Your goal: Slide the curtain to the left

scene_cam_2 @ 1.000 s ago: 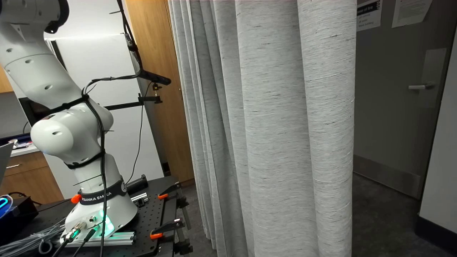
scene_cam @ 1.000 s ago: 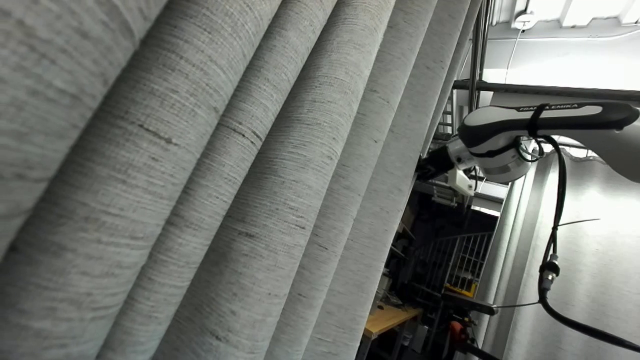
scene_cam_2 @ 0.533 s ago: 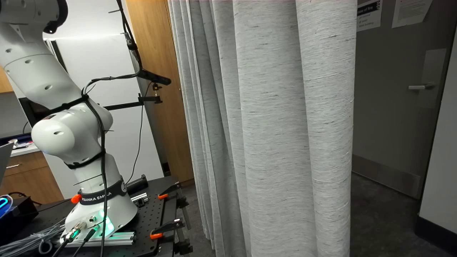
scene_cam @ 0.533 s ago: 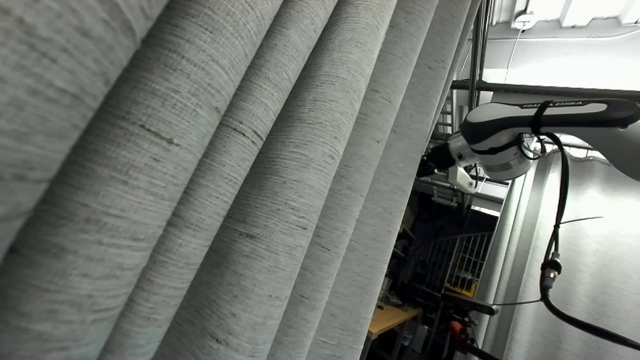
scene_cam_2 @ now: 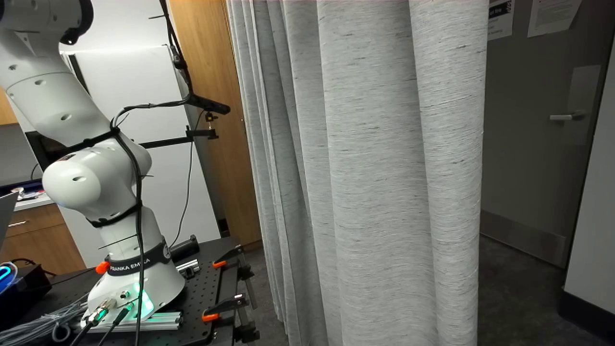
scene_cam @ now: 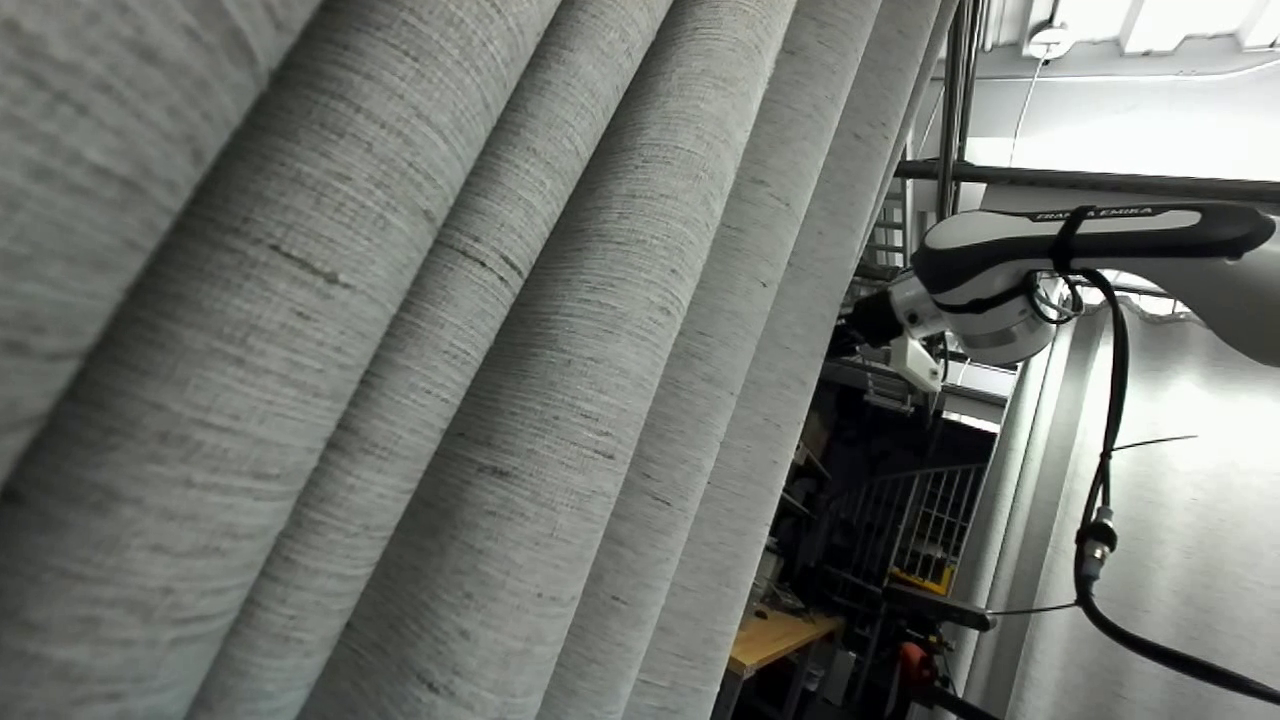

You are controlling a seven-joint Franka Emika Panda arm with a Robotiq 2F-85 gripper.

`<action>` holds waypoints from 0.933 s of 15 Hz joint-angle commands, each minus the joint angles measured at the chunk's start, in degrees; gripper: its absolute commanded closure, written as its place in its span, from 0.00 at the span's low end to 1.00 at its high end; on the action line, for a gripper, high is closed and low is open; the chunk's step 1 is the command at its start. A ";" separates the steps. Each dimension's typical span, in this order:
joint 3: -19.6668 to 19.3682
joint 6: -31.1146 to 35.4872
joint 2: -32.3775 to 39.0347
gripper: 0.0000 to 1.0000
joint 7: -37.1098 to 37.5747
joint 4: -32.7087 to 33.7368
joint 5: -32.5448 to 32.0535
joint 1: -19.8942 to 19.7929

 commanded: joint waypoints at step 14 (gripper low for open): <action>22.99 2.17 1.16 1.00 10.51 -0.63 -20.26 9.16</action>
